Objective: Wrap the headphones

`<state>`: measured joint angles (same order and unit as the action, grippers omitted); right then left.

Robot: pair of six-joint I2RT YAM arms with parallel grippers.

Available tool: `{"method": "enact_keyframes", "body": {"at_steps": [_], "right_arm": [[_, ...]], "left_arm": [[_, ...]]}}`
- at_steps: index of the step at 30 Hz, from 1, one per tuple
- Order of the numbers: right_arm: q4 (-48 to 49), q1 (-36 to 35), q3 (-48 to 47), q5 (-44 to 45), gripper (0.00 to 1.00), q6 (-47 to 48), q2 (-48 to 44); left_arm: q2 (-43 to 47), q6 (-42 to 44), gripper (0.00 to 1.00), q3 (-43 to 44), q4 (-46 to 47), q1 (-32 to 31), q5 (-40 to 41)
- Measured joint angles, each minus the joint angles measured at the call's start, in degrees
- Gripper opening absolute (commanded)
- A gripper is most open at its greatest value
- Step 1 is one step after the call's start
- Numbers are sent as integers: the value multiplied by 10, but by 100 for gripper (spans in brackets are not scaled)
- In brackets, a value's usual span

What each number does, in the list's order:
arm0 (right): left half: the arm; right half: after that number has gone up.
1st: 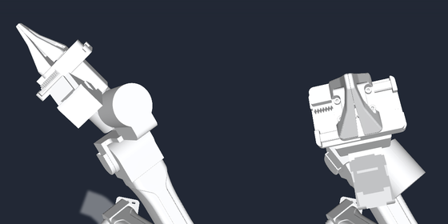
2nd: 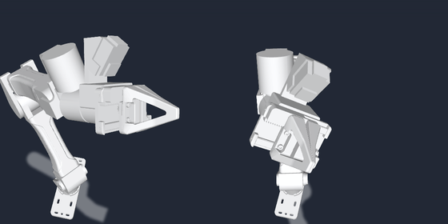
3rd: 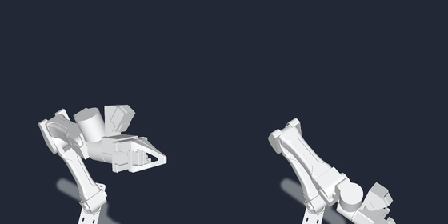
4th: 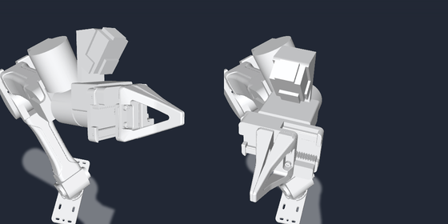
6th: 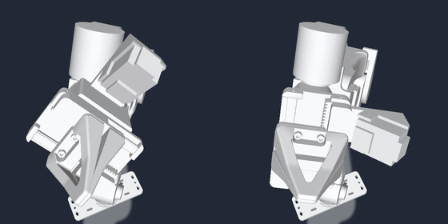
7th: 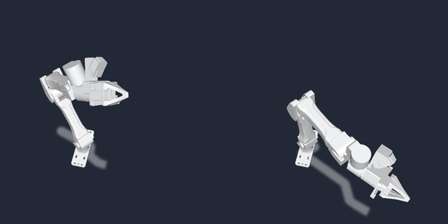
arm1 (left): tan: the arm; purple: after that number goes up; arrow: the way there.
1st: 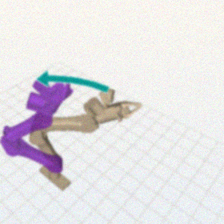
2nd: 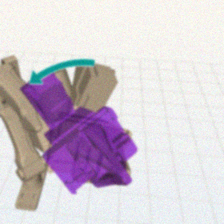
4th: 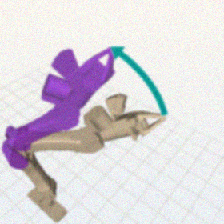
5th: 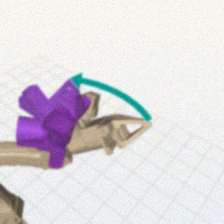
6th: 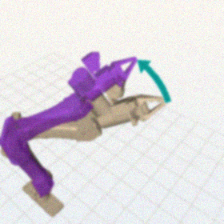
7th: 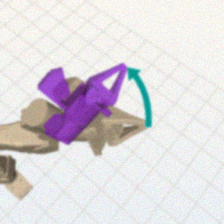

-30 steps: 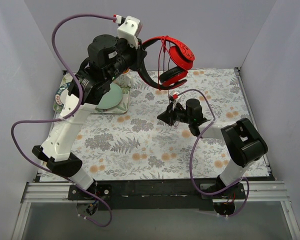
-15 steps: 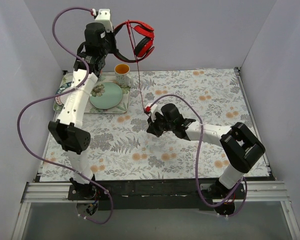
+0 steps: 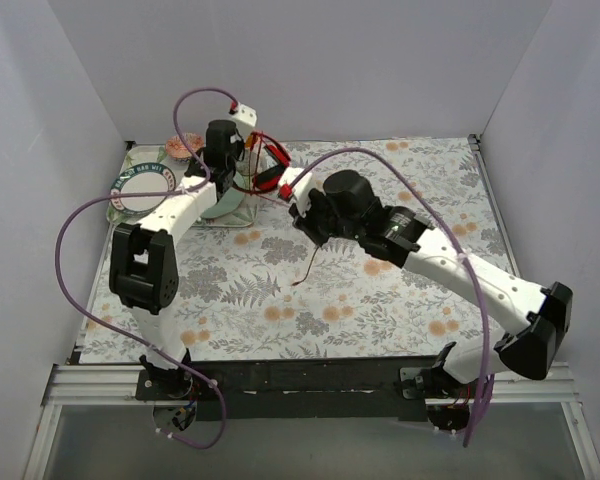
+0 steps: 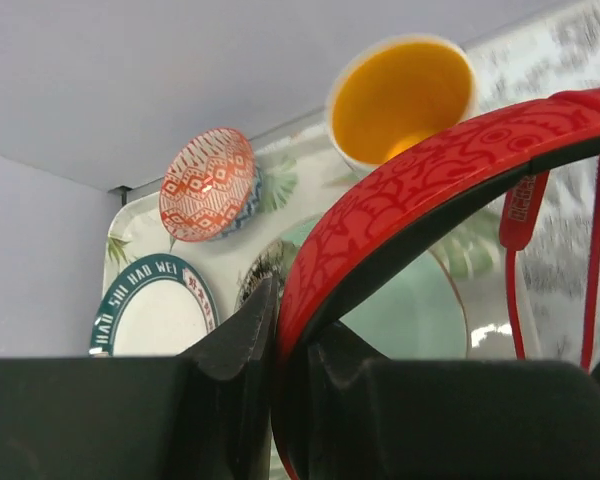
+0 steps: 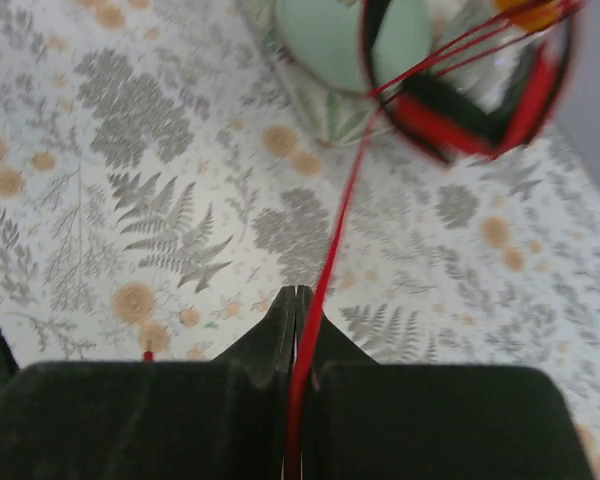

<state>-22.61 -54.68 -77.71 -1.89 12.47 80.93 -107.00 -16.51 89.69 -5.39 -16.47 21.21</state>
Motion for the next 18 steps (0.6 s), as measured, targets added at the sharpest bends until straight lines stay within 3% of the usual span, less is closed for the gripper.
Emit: {"method": "enact_keyframes", "body": {"at_steps": [4, 9, 13, 18], "right_arm": [[-48, 8, -93, 61, 1, 25, -21], [-81, 42, -156, 116, 1, 57, -19], [-80, 115, -197, 152, 1, 80, -3], [-74, 228, -221, 114, 1, 88, 40]], "left_arm": [[68, 97, 0, -126, 74, -56, 2], [168, 188, 0, -217, 132, -153, -12], [217, 189, 0, -219, 68, -194, -31], [240, 135, 0, -171, -57, -222, -61]]}}
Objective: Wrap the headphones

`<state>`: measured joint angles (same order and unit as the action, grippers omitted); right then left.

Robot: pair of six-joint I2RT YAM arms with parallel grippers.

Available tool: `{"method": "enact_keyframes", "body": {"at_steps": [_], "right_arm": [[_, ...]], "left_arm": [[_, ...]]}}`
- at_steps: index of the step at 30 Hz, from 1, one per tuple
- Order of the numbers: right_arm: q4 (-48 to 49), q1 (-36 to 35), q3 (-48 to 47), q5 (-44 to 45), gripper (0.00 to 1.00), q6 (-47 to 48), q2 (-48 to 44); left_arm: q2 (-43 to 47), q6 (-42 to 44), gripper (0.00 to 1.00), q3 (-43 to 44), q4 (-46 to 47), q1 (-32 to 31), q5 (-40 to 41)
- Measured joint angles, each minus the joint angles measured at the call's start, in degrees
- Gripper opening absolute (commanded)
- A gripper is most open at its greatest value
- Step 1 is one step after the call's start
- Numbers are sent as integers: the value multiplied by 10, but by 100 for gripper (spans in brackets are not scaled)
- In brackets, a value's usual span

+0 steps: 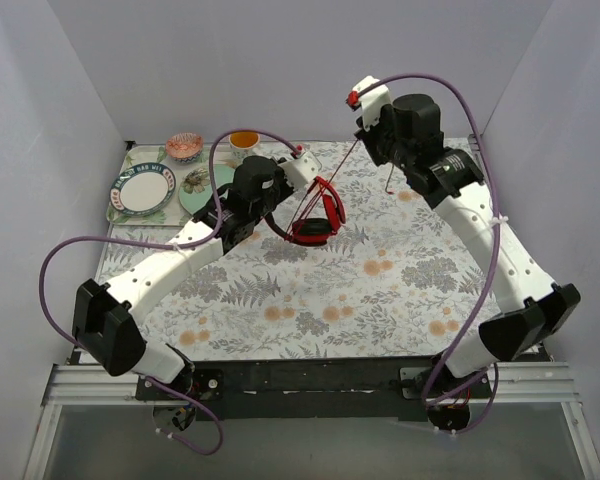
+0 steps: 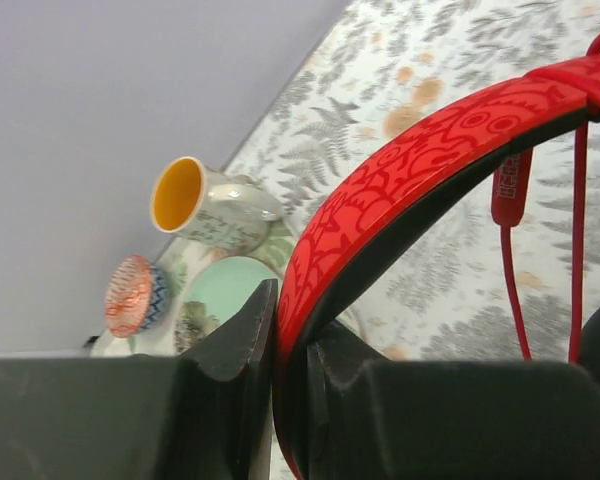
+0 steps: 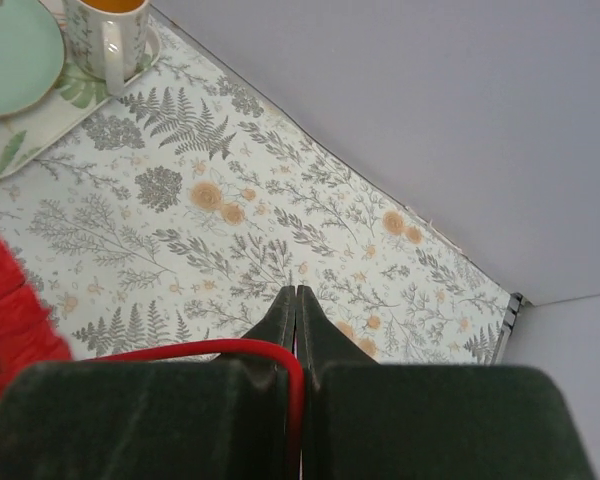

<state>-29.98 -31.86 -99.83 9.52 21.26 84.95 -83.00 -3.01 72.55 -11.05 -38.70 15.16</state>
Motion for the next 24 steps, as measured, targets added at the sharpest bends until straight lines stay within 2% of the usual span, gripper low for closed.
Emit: {"method": "enact_keyframes", "body": {"at_steps": [4, 8, 11, 12, 18, 24], "right_arm": [[-3, 52, -39, -65, 1, -5, 61], [2, 89, -49, -166, 1, -23, 98], [33, 108, -13, -254, 6, -34, 97], [41, 109, -1, -277, 10, -37, 96], [185, 87, 180, -398, 20, -89, 54], [361, 54, 359, -439, 23, -186, -17]], "left_arm": [[8, -47, 0, 41, -92, -18, -39], [16, -110, 0, 96, -188, -23, -117], [17, -161, 0, 156, -242, -22, -186], [17, -175, 0, 173, -253, -22, -202], [17, -266, 0, 281, -280, -24, -249], [5, -318, 0, 325, -269, -24, -228]]}}
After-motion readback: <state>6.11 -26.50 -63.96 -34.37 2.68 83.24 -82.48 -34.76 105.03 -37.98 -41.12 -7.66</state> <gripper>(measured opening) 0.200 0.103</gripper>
